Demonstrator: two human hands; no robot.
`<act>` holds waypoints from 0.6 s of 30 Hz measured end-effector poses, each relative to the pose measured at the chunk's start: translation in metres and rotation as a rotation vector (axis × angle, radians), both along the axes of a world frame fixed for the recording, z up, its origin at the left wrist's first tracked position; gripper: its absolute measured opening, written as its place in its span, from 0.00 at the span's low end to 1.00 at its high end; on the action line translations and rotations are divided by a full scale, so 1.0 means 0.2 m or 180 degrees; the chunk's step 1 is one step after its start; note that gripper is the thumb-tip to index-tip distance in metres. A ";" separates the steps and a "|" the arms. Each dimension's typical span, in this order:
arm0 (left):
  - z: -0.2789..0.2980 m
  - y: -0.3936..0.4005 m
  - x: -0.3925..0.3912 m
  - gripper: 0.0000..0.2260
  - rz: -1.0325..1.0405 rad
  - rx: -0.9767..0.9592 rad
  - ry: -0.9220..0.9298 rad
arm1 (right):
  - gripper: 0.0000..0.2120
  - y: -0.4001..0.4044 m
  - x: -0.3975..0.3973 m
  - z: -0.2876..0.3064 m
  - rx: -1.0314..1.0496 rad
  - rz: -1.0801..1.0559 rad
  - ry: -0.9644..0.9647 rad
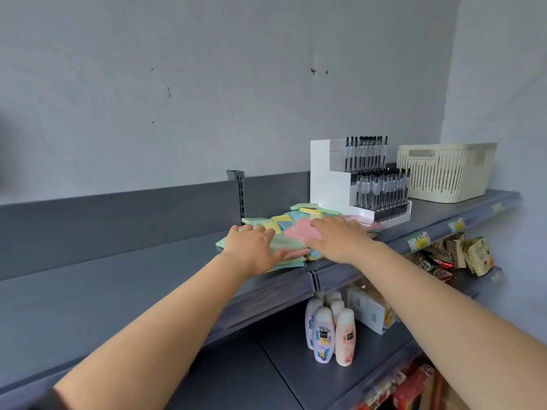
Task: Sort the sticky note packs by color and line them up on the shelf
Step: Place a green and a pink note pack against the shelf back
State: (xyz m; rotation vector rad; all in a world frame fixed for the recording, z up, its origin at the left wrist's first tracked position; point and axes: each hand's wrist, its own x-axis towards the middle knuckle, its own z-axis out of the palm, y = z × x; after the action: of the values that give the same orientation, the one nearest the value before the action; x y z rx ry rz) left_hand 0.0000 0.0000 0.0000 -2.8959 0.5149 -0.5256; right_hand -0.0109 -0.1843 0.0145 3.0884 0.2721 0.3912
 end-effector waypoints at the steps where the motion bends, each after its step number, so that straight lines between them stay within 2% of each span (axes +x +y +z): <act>1: 0.01 0.00 0.02 0.26 0.0032 0.0011 0.0032 | 0.27 -0.01 0.02 0.00 0.0047 -0.0081 0.0023; 8: 0.01 0.01 0.16 0.26 0.0317 -0.0203 0.0440 | 0.25 -0.08 0.17 -0.02 0.0080 -0.0347 0.0257; 13: 0.00 0.01 0.22 0.28 0.0471 -0.0411 0.0701 | 0.31 -0.11 0.25 -0.05 0.0160 -0.0481 0.0359; 16: 0.01 0.01 0.22 0.29 0.0483 -0.0824 0.0663 | 0.34 -0.11 0.26 -0.03 0.0540 -0.0561 0.0193; 18: 0.02 0.00 0.22 0.30 0.0417 -0.1291 0.0687 | 0.32 -0.12 0.27 -0.02 0.0858 -0.0588 0.0043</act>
State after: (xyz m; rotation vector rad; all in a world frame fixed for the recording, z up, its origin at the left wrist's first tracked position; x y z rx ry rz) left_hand 0.0434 0.0004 0.0038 -3.3687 0.2642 -0.3308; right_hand 0.0423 -0.2084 0.0096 3.3401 -0.0734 0.4335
